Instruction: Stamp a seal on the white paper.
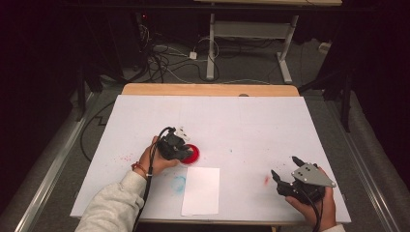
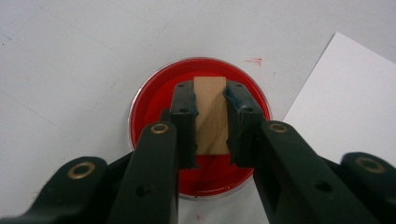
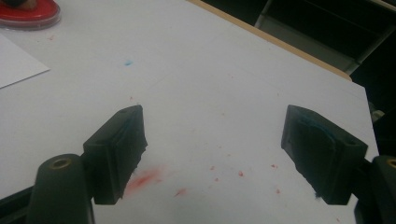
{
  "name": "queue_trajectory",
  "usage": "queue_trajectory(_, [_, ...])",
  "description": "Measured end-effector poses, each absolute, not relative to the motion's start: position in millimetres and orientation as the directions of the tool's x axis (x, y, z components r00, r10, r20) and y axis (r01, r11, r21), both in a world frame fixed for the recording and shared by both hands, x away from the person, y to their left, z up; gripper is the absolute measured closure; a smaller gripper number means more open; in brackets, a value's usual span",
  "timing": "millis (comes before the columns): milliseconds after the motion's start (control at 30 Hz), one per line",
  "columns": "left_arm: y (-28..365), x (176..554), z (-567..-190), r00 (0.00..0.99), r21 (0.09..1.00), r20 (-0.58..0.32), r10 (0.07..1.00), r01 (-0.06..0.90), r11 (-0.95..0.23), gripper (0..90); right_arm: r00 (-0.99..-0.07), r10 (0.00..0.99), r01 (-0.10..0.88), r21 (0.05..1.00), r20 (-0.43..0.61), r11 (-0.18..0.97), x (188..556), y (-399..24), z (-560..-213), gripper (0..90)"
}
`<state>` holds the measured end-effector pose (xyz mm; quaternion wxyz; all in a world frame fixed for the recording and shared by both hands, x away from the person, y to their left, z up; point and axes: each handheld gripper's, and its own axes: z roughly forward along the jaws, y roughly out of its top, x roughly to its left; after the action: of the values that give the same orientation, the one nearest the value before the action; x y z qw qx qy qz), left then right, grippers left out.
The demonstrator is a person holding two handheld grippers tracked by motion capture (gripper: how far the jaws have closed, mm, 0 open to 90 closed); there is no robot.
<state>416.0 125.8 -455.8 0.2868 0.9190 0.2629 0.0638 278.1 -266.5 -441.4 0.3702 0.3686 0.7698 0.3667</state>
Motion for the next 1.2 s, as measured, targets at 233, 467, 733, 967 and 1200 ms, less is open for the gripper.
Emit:
queue_trajectory(233, [125, 416, -456, 0.854, 0.558, -0.026, 0.519, 0.444, -0.701, 73.7, -0.452, 0.841, 0.299, 0.838, -0.297, 0.457, 277, -268, -442, 22.2])
queue_trajectory(467, [125, 415, -454, 0.853, 0.561, -0.021, 0.522, 0.442, -0.700, 73.7, -0.463, 0.832, 0.294, 0.832, -0.306, 0.470, 276, -267, -443, 22.1])
queue_trajectory(733, [126, 406, -441, 0.850, 0.595, 0.018, 0.526, 0.414, -0.689, 73.7, -0.460, 0.833, 0.289, 0.835, -0.308, 0.468, 274, -268, -441, 22.2])
queue_trajectory(967, [137, 395, -415, 0.845, 0.654, 0.045, 0.533, 0.378, -0.655, 73.6, -0.463, 0.830, 0.285, 0.835, -0.310, 0.471, 273, -268, -441, 22.2])
queue_trajectory(1200, [147, 385, -397, 0.844, 0.693, 0.062, 0.533, 0.348, -0.632, 73.6, -0.463, 0.831, 0.285, 0.836, -0.308, 0.468, 272, -268, -440, 22.3])
